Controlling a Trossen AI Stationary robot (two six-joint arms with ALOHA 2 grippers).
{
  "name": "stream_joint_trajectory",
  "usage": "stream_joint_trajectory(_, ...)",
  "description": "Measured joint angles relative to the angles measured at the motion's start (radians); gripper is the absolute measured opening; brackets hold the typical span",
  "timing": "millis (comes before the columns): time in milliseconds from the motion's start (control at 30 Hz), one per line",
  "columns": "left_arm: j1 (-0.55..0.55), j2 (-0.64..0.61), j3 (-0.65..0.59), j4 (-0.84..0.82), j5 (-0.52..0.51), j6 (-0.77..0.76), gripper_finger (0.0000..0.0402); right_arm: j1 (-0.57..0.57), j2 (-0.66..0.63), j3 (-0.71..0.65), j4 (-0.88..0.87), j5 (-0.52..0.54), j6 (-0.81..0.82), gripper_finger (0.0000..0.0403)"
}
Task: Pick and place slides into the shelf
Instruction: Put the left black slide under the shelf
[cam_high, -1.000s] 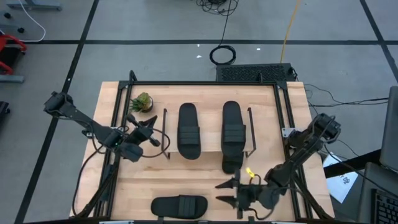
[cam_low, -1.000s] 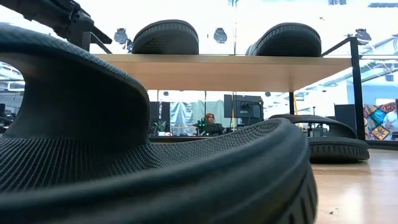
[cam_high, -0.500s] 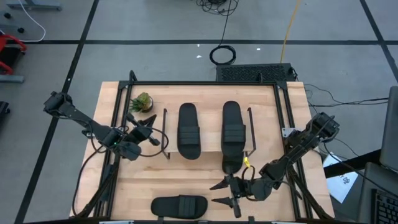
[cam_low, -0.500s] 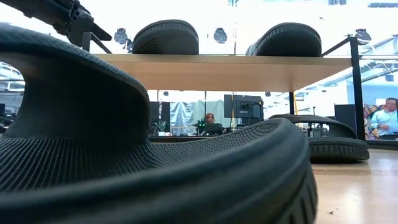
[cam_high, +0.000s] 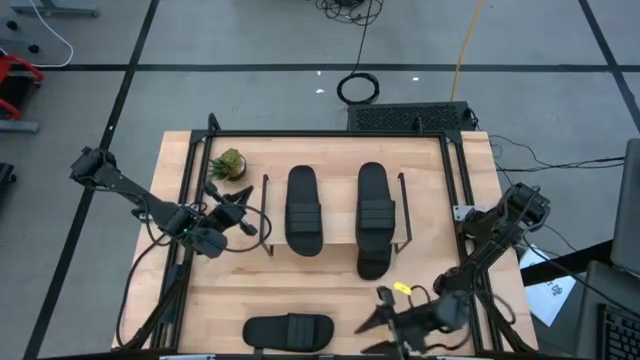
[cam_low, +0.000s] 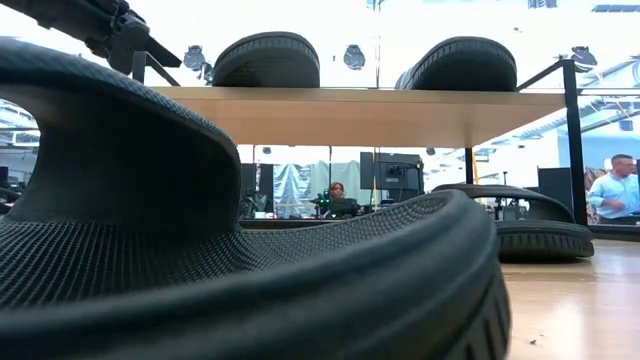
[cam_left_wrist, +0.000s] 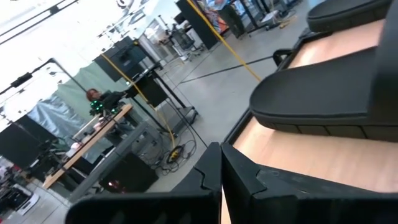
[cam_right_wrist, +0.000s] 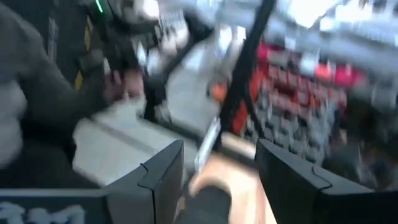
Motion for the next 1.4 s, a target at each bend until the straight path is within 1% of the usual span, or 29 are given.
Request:
stream_joint_trajectory(67,0.0,0.0,0.0,-0.001,0.008,0.002,0.0004,0.013,-0.002,0.007,0.107,-0.03,-0.042,0.0192)
stream_joint_trajectory(100,-0.001,0.0,0.0,-0.003,0.012,0.002,0.0002,0.017,-0.007,0.015,0.136,-0.047,-0.058,0.0192)
stream_joint_trajectory(133,-0.001,0.0,0.0,-0.006,0.015,0.003,0.0001,0.015,-0.017,0.029,0.128,-0.084,-0.066,0.0192)
stream_joint_trajectory(167,0.0,0.0,0.0,-0.009,0.015,0.01,0.0001,0.006,-0.032,0.053,0.075,-0.136,-0.074,0.0192)
stream_joint_trajectory(200,0.0,0.0,0.0,-0.009,0.015,0.02,0.0003,-0.004,-0.047,0.086,-0.015,-0.17,-0.085,0.0192)
stream_joint_trajectory(233,0.0,0.0,0.0,-0.009,0.015,0.032,0.0005,-0.015,-0.061,0.126,-0.121,-0.172,-0.1,0.0192)
stream_joint_trajectory(267,0.0,0.0,0.0,-0.009,0.016,0.041,0.0007,-0.021,-0.074,0.177,-0.237,-0.136,-0.109,0.019)
stream_joint_trajectory(333,0.0,0.0,0.0,-0.011,0.024,0.047,0.0009,-0.029,-0.115,0.27,-0.515,-0.028,-0.101,0.0184)
stream_joint_trajectory(400,0.0,0.0,0.0,-0.018,0.047,0.042,0.0007,-0.032,-0.169,0.345,-0.77,0.024,-0.043,0.0172)
stream_joint_trajectory(433,0.0,0.0,0.0,-0.027,0.061,0.031,0.0004,-0.031,-0.198,0.361,-0.849,0.044,-0.009,0.0165)
stream_joint_trajectory(500,0.0,0.0,0.0,-0.045,0.068,0.007,0.0002,-0.006,-0.257,0.356,-0.936,0.093,0.054,0.0152)
stream_joint_trajectory(567,0.001,0.0,0.0,-0.062,0.068,0.001,0.0004,0.046,-0.317,0.32,-0.995,0.182,0.104,0.0139)
stream_joint_trajectory(667,0.003,0.0,0.0,-0.072,0.064,0.017,0.001,0.156,-0.396,0.216,-0.991,0.389,0.167,0.0122)
stream_joint_trajectory(767,0.003,0.0,0.0,-0.081,0.064,0.016,0.0011,0.254,-0.454,0.08,-0.963,0.607,0.272,0.0106)
stream_joint_trajectory(833,0.002,0.0,0.0,-0.083,0.064,0.008,0.0006,0.313,-0.472,-0.01,-0.866,0.675,0.305,0.0097)
stream_joint_trajectory(900,0.002,0.0,0.0,-0.083,0.064,0.003,0.0002,0.354,-0.459,-0.085,-0.694,0.686,0.291,0.009)
stream_joint_trajectory(967,0.002,0.0,0.0,-0.083,0.063,0.001,0.0003,0.369,-0.407,-0.137,-0.532,0.687,0.248,0.0083)
stream_joint_trajectory(1033,0.002,0.0,0.0,-0.083,0.063,-0.01,0.0008,0.367,-0.324,-0.161,-0.413,0.692,0.209,0.0076)
stream_joint_trajectory(1100,0.002,0.0,0.0,-0.083,0.063,-0.023,0.0012,0.357,-0.229,-0.153,-0.33,0.704,0.193,0.0066)
stream_joint_trajectory(1167,0.002,0.0,0.0,-0.083,0.063,-0.034,0.0011,0.336,-0.132,-0.109,-0.299,0.703,0.192,0.0056)
stream_joint_trajectory(1233,0.002,0.0,0.0,-0.083,0.063,-0.038,0.0006,0.306,-0.035,-0.049,-0.305,0.705,0.173,0.0047)
stream_joint_trajectory(1367,0.002,0.0,0.0,-0.083,0.063,-0.059,0.0003,0.251,0.121,0.081,-0.307,0.758,0.036,0.0033)
stream_joint_trajectory(1400,0.002,0.0,0.0,-0.083,0.063,-0.066,0.0005,0.235,0.153,0.113,-0.305,0.757,0.003,0.003)
